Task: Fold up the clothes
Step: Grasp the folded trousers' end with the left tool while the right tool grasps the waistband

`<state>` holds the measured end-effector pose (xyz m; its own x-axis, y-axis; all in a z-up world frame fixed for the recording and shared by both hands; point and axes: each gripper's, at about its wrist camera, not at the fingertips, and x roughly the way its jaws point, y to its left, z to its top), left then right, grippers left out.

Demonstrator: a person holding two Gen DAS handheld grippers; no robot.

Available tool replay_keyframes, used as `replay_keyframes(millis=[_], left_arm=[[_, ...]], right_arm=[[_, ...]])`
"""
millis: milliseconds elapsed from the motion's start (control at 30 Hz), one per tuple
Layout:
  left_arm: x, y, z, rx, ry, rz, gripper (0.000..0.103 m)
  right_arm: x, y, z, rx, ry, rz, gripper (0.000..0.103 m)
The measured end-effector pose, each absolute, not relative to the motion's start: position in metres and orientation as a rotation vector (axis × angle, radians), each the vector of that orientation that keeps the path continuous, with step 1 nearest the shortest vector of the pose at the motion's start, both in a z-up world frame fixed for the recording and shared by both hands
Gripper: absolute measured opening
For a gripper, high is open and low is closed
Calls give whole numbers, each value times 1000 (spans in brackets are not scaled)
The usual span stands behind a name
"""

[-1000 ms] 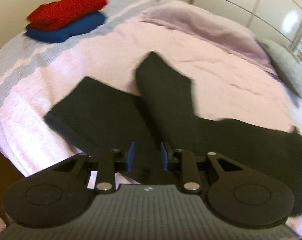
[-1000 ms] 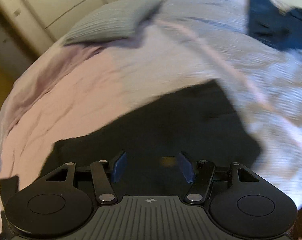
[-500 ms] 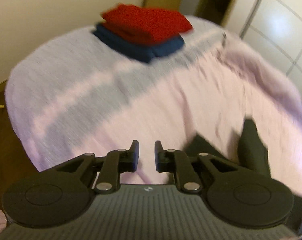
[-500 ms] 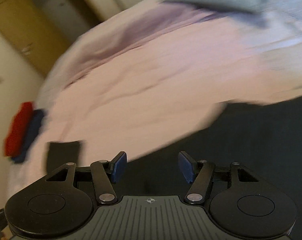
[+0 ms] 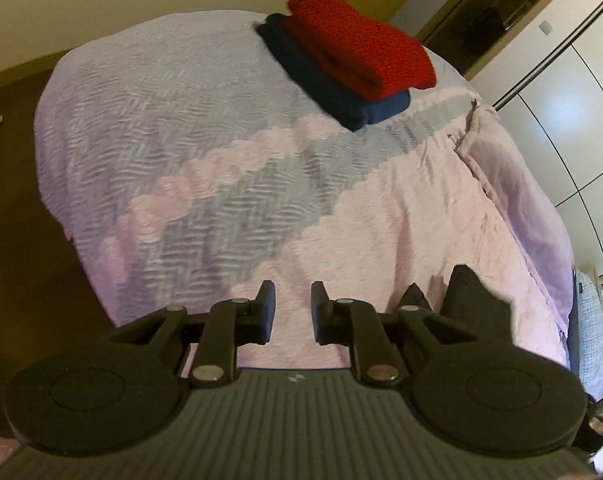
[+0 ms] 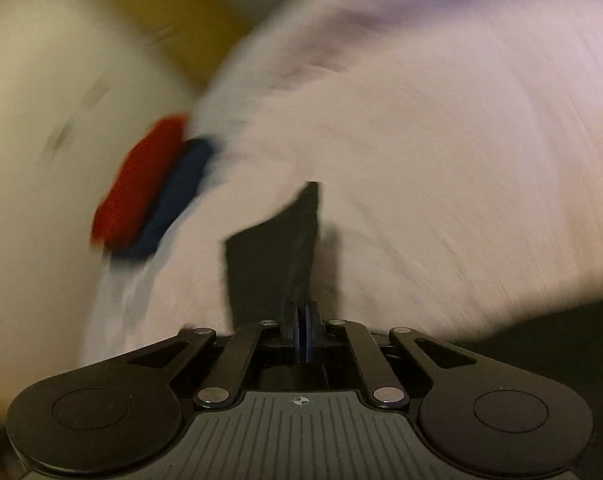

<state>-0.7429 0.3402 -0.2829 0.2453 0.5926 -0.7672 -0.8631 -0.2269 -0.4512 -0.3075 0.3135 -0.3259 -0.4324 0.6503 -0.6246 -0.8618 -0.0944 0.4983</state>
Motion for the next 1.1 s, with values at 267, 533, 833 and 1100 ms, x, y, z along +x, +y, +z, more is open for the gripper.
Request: replay_keyframes(millis=[267,533,833,1100], left_arm=[[-747,336,-282,-1221,321,1340,15],[-698,336,-304,-1340,306,1116,18],[-645,346,-331,-1425,311,1016,25],[-629,349,-338,-1423,360,1005,26]], right_arm=[[-437,256,-333,-912,652,2021,20],[-344,221,-348,-489,1329,1690,30],[-210,130,-414,571,1868,871,35],[-194,108,-433,728,1842,756,43]])
